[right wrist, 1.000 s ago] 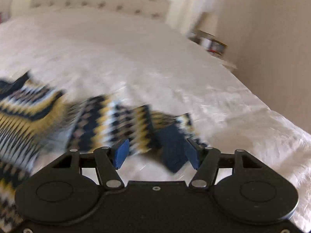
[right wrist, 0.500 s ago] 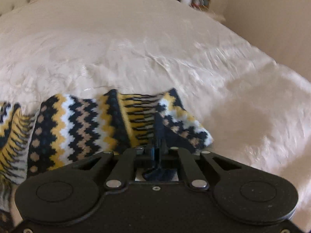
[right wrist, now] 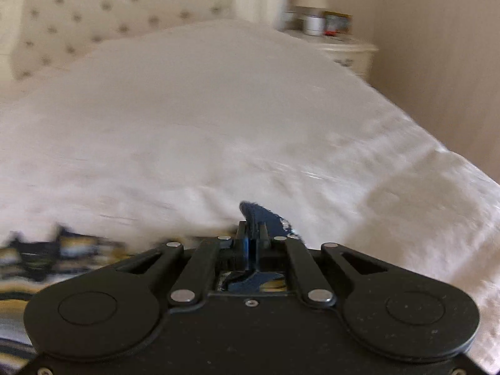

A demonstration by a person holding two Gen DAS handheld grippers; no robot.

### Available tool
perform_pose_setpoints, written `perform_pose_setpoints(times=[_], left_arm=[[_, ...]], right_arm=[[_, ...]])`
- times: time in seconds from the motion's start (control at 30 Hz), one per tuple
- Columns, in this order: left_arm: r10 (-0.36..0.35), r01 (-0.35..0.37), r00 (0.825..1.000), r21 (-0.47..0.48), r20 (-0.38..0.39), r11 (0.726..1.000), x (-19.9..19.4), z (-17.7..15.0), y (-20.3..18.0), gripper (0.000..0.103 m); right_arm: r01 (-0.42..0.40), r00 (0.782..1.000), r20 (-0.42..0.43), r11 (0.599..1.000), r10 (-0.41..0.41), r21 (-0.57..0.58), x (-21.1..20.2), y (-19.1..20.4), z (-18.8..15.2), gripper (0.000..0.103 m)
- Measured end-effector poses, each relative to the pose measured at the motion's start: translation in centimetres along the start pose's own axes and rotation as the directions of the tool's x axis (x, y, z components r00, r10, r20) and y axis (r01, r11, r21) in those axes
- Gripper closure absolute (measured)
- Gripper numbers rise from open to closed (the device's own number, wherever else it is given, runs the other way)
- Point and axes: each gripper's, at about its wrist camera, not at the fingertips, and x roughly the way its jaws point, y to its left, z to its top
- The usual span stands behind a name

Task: Fold small clothes
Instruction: 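Carry the sleeve cuff with the right gripper across the sweater body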

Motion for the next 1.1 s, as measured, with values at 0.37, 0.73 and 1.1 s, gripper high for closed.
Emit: perform_pose_setpoints(times=[0.37, 0.73, 1.1], left_arm=[[-0.014, 0.014, 1.000, -0.070, -0.002, 0.997, 0.0, -1.6, 4.0, 0.002], [-0.010, 0.008, 1.000, -0.140, -0.017, 0.990, 0.6, -1.5, 5.9, 0.002], [-0.014, 0.008, 0.999, -0.151, -0.035, 0.988, 1.0, -1.8, 6.0, 0.002]], right_arm=[[-0.486, 0.868, -0.136, 0.873, 0.477, -0.039, -2.2, 19.5, -0.6, 0.095], [-0.584, 0.789, -0.272, 0.810, 0.552, -0.051, 5.7, 31.8, -6.7, 0.095], [-0.547, 0.835, -0.130, 0.833, 0.535, -0.084, 8.4, 29.0, -9.5, 0.039]])
